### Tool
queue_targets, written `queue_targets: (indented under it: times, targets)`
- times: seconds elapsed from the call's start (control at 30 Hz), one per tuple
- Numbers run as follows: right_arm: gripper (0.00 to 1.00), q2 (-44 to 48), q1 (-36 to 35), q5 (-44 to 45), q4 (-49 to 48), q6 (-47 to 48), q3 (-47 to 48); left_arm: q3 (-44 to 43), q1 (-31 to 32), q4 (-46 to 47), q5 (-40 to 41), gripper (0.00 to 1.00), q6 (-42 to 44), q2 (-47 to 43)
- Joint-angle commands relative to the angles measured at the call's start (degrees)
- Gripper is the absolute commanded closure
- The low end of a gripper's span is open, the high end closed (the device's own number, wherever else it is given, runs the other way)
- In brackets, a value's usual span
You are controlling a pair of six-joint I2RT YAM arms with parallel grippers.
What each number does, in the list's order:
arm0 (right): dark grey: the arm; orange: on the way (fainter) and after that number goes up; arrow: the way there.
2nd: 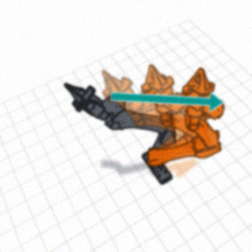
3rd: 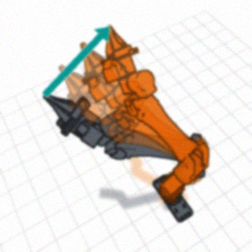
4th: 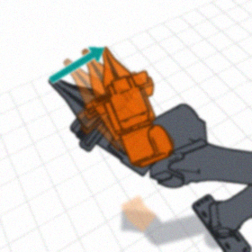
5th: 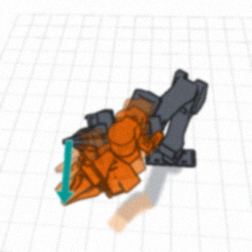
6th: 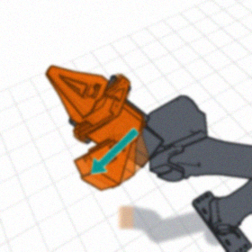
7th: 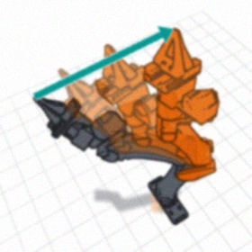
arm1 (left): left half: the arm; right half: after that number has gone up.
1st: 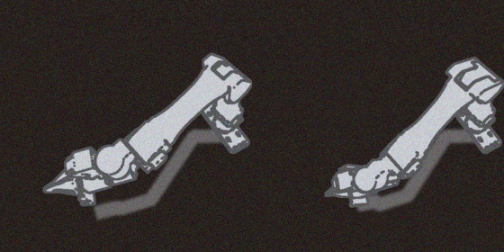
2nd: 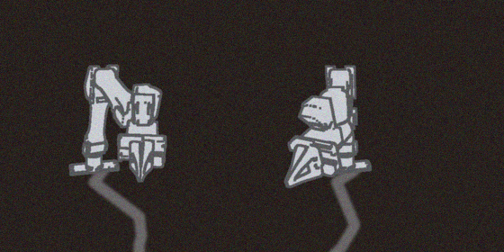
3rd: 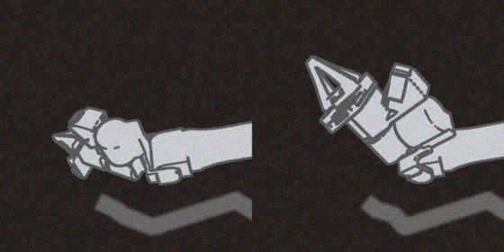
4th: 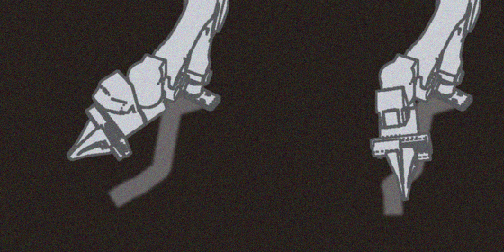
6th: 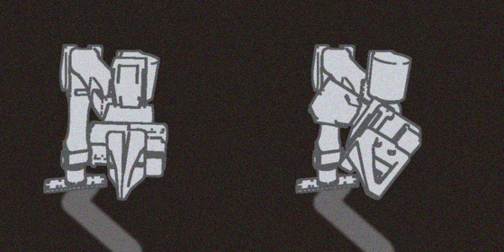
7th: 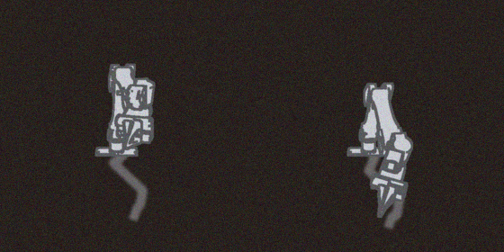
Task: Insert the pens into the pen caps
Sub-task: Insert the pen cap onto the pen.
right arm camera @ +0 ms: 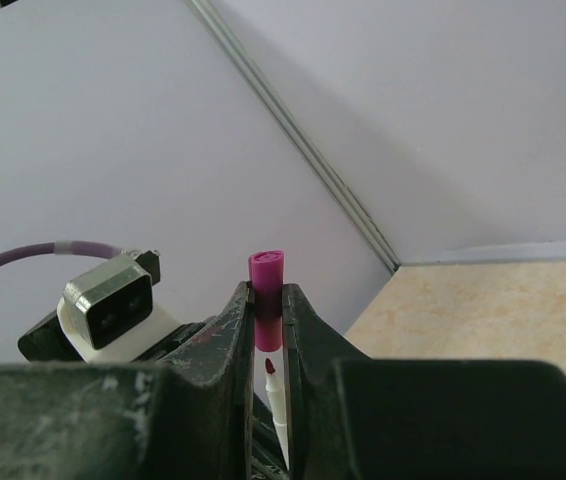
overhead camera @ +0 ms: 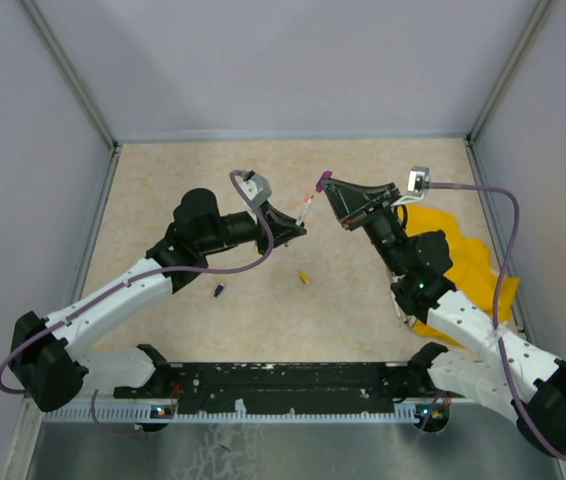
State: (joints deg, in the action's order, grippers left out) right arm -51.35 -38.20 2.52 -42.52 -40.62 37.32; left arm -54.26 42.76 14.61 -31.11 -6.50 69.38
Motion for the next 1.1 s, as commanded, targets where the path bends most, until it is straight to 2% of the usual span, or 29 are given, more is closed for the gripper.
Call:
queue_targets:
  times: [0.0, 1.07]
  targets:
    - [1.0, -0.55, -0.05, -0.96, -4.27, -0.1, 3.29, 0.65, 0.48, 1.47, -1.08, 1.0, 0.77, -0.3]
    - [1.0, -1.51, -0.04, -4.36, -4.02, 0.63, 0.04, 1.17, 0.48, 1.56, -0.44, 1.0, 0.68, -1.27]
